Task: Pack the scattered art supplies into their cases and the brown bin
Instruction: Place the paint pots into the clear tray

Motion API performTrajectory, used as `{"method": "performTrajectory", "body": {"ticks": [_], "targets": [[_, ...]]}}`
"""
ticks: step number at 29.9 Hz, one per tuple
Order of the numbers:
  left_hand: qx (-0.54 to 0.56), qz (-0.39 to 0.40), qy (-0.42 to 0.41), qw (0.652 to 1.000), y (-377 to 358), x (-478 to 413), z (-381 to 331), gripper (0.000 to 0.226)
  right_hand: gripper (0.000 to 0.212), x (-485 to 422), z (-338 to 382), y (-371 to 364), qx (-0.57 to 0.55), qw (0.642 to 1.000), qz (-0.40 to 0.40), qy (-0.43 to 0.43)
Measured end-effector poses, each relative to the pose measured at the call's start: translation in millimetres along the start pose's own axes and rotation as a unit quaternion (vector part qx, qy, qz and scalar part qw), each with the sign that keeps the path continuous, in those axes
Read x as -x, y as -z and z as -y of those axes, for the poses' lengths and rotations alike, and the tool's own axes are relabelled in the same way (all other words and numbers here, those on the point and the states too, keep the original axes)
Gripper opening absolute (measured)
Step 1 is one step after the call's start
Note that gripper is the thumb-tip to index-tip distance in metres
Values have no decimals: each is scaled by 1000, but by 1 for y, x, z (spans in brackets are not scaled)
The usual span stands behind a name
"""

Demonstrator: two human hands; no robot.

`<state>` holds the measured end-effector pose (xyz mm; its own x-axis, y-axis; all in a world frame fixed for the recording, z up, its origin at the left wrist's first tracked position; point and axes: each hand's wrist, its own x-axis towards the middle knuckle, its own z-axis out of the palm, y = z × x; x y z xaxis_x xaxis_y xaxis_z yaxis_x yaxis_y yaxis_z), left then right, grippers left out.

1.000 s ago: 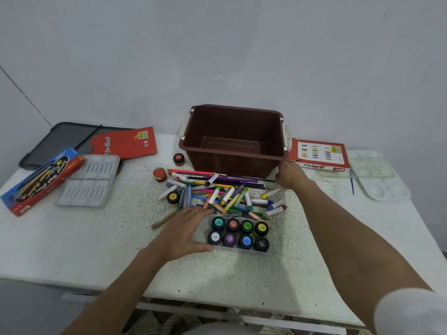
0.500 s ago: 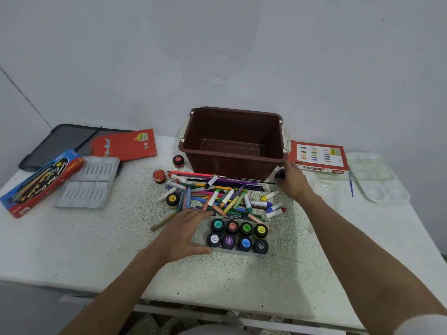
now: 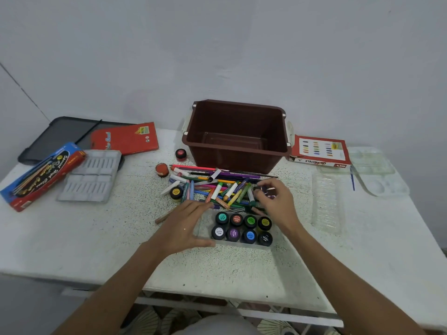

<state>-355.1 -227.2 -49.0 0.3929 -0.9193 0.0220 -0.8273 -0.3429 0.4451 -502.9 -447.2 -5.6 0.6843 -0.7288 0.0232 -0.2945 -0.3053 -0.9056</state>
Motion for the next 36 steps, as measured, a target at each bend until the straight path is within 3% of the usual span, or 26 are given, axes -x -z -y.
{"method": "performTrajectory", "body": {"ticks": [5, 10, 19, 22, 36], "targets": [[-14, 0, 1, 1000, 8, 3, 11, 106, 14, 24, 21, -31, 21, 994, 53, 94], [-35, 3, -1, 999, 14, 8, 22, 105, 18, 34, 19, -58, 138, 971, 119, 157], [-32, 1, -7, 999, 8, 10, 31, 103, 24, 43, 13, -79, 278, 921, 139, 234], [-34, 7, -7, 999, 9, 10, 31, 104, 26, 44, 9, -82, 318, 905, 150, 239], [-7, -9, -24, 1000, 9, 14, 33, 103, 21, 46, 14, -91, 314, 919, 159, 178]]}}
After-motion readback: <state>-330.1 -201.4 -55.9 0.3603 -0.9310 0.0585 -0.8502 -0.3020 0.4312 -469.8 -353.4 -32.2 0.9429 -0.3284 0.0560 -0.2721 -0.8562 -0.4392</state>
